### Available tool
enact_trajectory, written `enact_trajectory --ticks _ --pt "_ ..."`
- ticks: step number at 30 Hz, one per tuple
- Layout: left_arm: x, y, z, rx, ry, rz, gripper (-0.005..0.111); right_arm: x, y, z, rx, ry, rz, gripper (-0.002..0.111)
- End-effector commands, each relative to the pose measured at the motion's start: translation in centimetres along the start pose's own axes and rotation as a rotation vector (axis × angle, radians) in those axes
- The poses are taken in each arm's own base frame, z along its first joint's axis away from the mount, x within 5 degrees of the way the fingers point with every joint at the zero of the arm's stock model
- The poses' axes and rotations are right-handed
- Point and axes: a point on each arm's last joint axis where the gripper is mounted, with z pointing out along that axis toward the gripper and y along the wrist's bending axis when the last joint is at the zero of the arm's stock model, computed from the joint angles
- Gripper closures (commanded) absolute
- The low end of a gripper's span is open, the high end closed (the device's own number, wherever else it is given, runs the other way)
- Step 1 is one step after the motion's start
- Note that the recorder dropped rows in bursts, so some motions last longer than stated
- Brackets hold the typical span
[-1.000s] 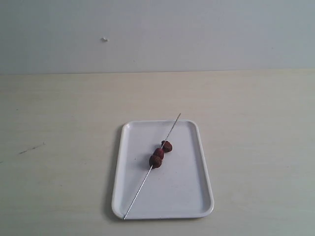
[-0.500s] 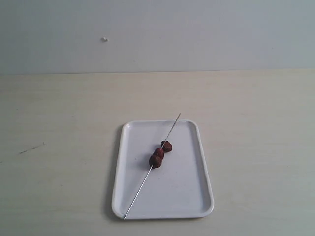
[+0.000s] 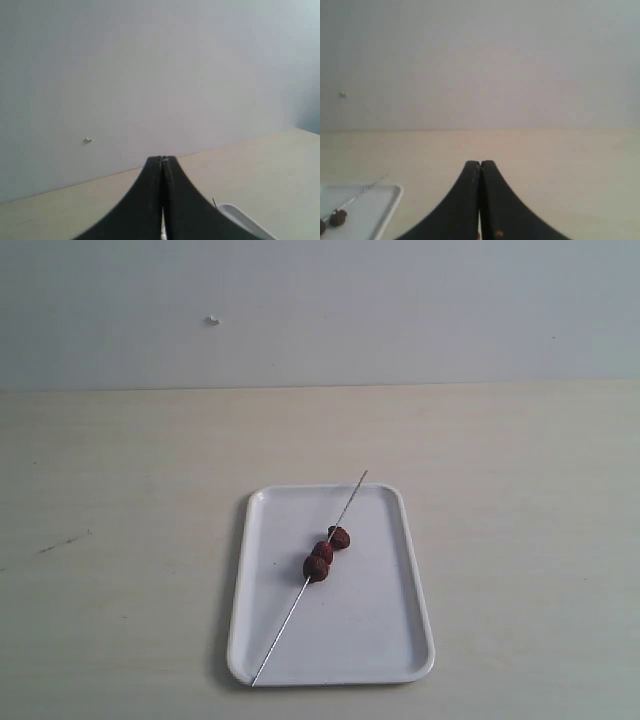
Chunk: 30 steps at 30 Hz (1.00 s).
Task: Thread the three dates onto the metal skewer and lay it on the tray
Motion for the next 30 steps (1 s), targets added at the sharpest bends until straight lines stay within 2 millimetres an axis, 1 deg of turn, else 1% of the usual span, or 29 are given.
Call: enact_trajectory --ticks 1,3,5,28,29,30 --pt "0.11 0.03 -0.06 -0.005 -0.001 -0.014 0.107 2.56 -0.30 0.46 0.020 0.073 -0.019 0.108" --pt "0.11 0.03 -0.06 -0.005 -0.001 -0.014 0.107 2.56 -0.30 0.46 0.020 0.073 -0.019 0.108" --pt "0.11 0.03 -0.06 -0.005 -0.001 -0.014 0.107 3.09 -0.28 0.40 0.018 0.131 -0.018 0.108" --pt "0.10 0.01 -0.06 -0.003 -0.002 -0.014 0.107 3.09 -0.27 0.40 0.017 0.131 -0.014 0.108" --pt "0.12 0.11 -0.06 -0.013 0.000 0.021 0.107 3.09 -0.27 0.40 0.017 0.131 -0.014 0.108" --pt "0.24 0.36 -0.07 -0.041 0.015 0.110 0.107 3.09 -0.27 0.40 0.017 0.131 -0.014 0.108"
